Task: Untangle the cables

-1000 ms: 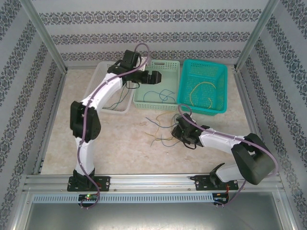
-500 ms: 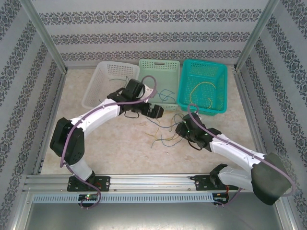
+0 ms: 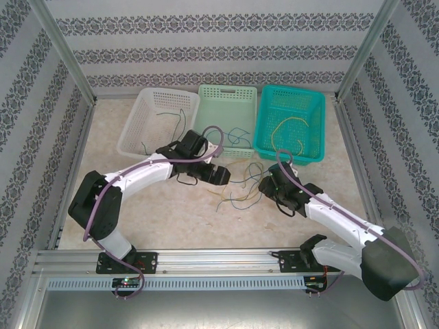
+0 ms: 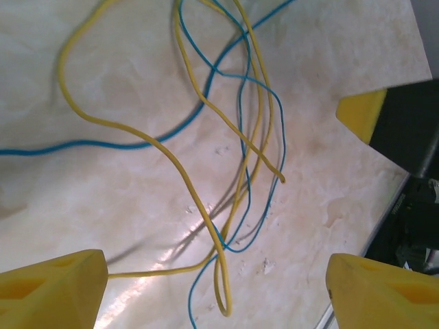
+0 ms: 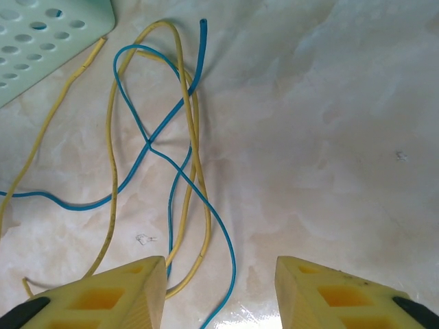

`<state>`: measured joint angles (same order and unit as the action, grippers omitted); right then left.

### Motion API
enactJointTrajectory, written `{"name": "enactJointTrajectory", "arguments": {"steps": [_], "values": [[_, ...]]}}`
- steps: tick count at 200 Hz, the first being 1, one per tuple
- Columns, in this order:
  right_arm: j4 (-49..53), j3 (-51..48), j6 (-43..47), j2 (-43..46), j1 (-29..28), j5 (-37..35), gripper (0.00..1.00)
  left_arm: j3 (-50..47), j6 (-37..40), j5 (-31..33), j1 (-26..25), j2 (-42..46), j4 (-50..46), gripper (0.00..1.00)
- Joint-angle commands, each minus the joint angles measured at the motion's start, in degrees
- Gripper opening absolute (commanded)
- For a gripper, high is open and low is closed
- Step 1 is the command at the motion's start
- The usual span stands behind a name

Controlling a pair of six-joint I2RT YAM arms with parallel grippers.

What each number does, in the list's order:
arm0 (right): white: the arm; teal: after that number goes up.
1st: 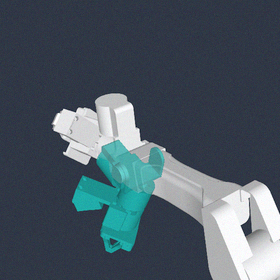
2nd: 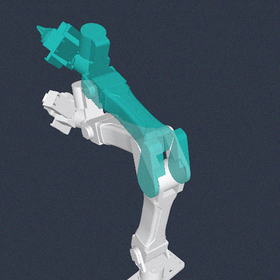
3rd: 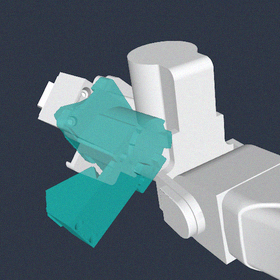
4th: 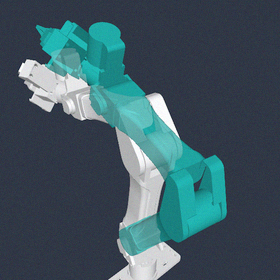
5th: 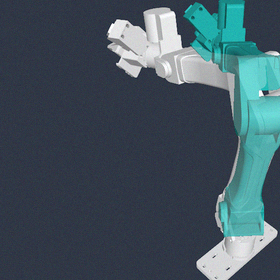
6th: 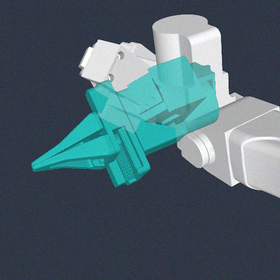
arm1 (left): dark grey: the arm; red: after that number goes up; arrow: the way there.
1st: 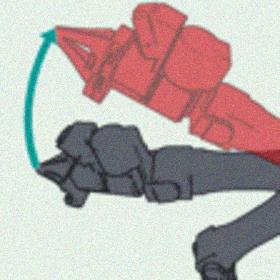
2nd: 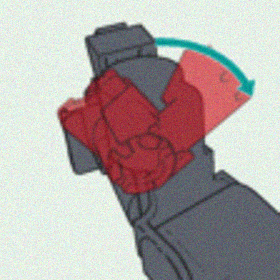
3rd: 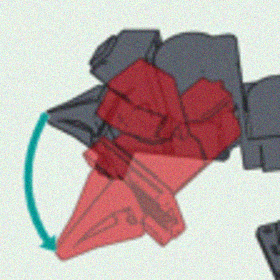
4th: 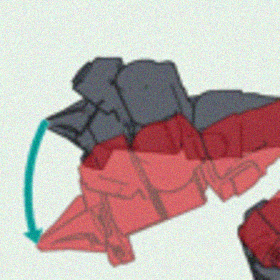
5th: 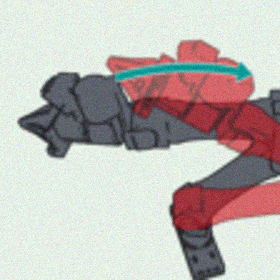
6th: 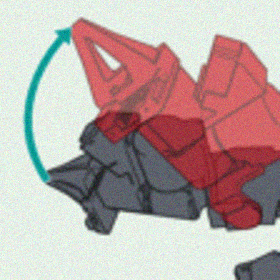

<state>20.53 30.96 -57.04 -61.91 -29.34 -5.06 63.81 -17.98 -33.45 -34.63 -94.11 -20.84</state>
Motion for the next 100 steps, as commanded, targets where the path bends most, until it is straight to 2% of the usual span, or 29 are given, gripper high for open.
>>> {"name": "enactJointTrajectory", "arguments": {"steps": [1,66,100], "values": [[-0.44,0.33,-0.35,-1.47,0.67,-0.11,0.47,-1.91,-2.75,-2.07,-1.57,1.23,3.06,0.83],[-3.01,1.47,-0.09,-4.84,0.78,1.74,0.51,0.55,-4.59,-2.58,-2.84,-5.52,4.20,0.78],[-3.95,1.22,-0.58,-6.85,0.60,2.42,0.53,2.78,-4.69,-3.10,-2.90,-8.95,3.93,0.72]]}}
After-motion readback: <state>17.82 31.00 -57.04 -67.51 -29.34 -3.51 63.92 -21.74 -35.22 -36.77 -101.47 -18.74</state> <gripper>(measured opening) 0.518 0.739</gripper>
